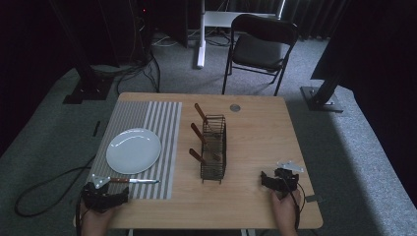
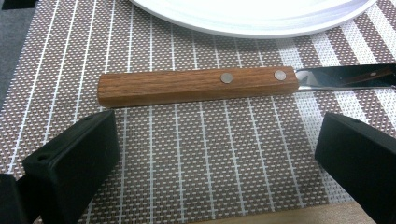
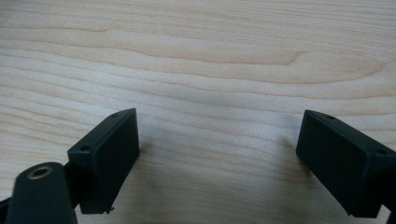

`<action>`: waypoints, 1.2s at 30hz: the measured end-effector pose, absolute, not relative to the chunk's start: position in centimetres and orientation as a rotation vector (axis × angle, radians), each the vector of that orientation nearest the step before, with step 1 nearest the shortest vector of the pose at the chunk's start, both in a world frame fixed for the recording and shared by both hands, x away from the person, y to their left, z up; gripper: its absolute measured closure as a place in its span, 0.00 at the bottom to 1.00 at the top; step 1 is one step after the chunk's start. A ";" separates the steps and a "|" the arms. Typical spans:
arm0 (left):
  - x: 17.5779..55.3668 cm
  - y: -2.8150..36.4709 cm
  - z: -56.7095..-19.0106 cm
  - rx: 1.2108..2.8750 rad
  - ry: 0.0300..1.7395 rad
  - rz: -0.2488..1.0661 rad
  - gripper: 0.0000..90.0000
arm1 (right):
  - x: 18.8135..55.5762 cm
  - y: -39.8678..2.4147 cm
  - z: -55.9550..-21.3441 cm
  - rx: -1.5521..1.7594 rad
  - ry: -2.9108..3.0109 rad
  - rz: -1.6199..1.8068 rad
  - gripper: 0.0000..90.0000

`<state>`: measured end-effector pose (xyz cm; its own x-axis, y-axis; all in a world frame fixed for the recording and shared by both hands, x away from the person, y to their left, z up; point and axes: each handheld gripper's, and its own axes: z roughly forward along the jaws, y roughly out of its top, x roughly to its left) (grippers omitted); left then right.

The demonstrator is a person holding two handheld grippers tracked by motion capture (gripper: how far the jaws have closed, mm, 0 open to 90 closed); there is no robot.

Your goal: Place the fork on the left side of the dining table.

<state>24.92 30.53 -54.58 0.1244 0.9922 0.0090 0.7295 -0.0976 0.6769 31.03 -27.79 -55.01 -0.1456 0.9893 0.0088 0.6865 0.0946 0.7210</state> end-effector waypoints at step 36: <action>24.8 30.9 -53.9 1.894 1.660 0.559 0.03 | 31.0 -27.8 -55.0 1.638 1.890 0.813 0.14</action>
<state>24.77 30.92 -53.87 0.1488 0.9877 -0.0487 0.7569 -0.0820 0.6484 31.03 -27.79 -55.01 -0.1456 0.9893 0.0087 0.6865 0.0947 0.7209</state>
